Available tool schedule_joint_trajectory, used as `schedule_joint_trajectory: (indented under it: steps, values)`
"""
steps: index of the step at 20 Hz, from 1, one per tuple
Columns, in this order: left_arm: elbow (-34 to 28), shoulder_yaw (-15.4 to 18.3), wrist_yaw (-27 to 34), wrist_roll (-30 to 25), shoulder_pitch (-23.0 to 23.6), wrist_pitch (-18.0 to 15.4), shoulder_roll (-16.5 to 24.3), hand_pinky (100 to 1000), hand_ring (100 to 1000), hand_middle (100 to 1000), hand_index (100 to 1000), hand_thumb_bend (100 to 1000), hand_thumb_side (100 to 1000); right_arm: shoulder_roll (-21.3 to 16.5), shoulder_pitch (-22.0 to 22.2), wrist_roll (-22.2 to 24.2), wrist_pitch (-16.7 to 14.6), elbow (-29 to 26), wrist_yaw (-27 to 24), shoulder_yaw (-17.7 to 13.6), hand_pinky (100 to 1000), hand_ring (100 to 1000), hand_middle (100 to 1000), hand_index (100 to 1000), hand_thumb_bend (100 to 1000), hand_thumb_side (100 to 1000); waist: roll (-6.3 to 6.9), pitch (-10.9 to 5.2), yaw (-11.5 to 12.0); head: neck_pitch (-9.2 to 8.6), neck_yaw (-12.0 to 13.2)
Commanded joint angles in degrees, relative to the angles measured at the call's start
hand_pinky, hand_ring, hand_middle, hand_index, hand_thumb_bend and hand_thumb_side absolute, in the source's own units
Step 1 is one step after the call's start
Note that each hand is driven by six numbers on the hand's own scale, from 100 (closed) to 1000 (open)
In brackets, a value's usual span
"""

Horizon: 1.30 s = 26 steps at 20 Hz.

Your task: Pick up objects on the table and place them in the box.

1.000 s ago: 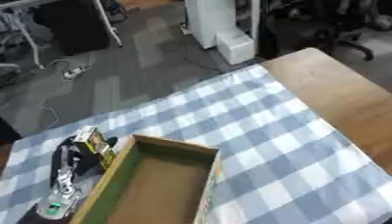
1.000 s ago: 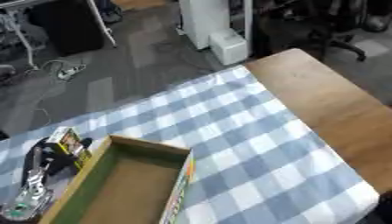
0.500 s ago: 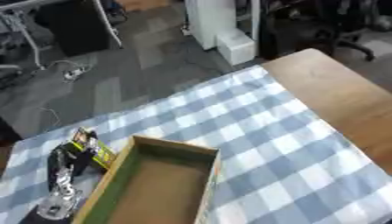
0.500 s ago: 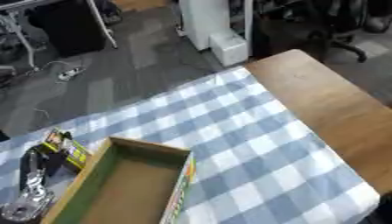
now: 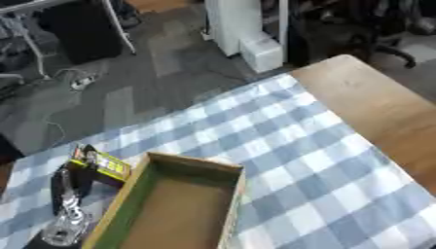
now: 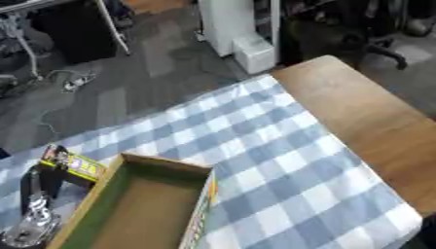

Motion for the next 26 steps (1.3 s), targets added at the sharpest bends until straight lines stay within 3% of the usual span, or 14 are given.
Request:
schedule_joint_trajectory:
  steps: [1,7,13,20,26]
  values:
    - [-0.67,0.49,0.89,0.67,-1.43,-1.73,1.98,100,100,100,291,100,810,-1.55,-0.86,-0.2,0.08,-0.74,0.03,-0.77,433,364,374,459,100,1000,-0.51,-0.54,0.25,-0.78,0.24]
    - [-2.48,0.14,0.89,0.89,-2.18,-3.4,4.06,100,100,100,288,100,817,-1.7,0.01,-0.07,-0.3,-0.74,0.43,-0.85,433,364,373,459,100,1000,-0.62,-0.85,1.02,-0.6,-0.22]
    - [-8.78,-1.23,1.41,-1.92,-2.27,-4.07,8.49,100,100,100,285,100,826,-2.02,1.43,0.23,-1.2,-0.74,1.02,-1.02,434,364,373,458,100,1000,-0.77,-1.22,2.13,-0.54,-1.06]
    - [-20.04,-5.21,5.18,-8.84,-0.14,-3.86,14.74,100,100,100,281,100,838,-2.51,3.2,0.77,-2.55,-0.74,2.0,-1.11,434,364,373,459,100,1000,-0.76,-1.52,3.53,-0.31,-2.03]
    - [-31.95,-8.94,11.84,-14.32,2.73,-1.82,18.73,100,100,100,274,100,833,-2.79,4.67,1.6,-3.78,-0.74,2.68,-1.05,435,363,373,459,100,1000,-0.88,-1.67,4.39,-0.08,-2.6]
